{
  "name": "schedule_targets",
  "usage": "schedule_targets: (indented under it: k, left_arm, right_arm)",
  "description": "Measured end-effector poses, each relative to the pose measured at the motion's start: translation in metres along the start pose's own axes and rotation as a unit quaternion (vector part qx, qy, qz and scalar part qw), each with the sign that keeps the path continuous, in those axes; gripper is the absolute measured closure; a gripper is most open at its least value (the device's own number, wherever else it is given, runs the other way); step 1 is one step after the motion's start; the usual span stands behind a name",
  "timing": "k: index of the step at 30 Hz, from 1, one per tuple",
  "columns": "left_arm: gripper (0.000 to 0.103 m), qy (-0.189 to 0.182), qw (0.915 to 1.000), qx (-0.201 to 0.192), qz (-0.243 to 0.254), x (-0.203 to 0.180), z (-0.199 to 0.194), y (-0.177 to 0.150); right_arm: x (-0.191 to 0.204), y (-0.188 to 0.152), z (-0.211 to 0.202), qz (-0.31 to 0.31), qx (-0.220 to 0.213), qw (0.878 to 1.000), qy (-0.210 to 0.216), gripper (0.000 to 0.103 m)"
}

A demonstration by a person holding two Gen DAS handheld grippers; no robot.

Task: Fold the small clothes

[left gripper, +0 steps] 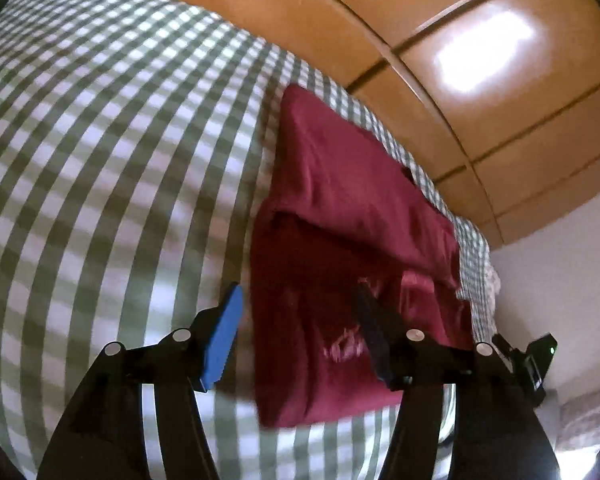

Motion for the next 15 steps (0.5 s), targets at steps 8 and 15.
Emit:
schedule_targets:
  k: [8, 15]
  left_arm:
    - [0.039, -0.019, 0.9983, 0.008, 0.055, -0.010, -0.004, -0.056]
    - [0.073, 0.042, 0.9957, 0.038, 0.073, -0.015, 0.036, -0.054]
  right_arm:
    - [-0.030, -0.042, 0.000, -0.026, 0.011, 0.996, -0.089, 0.016]
    - [-0.014, -0.027, 0.041, -0.060, 0.018, 0.993, -0.101, 0.073]
Point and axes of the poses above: each gripper's, at about its wrist camera, not at the fingertips, and z roughly the way its jaws point, x to its left, y to its top, the point moved 7 cm from there along z, roughly the way its jaws point, and after that the axes turned 12 degrees about x, right-handed, at the moved point
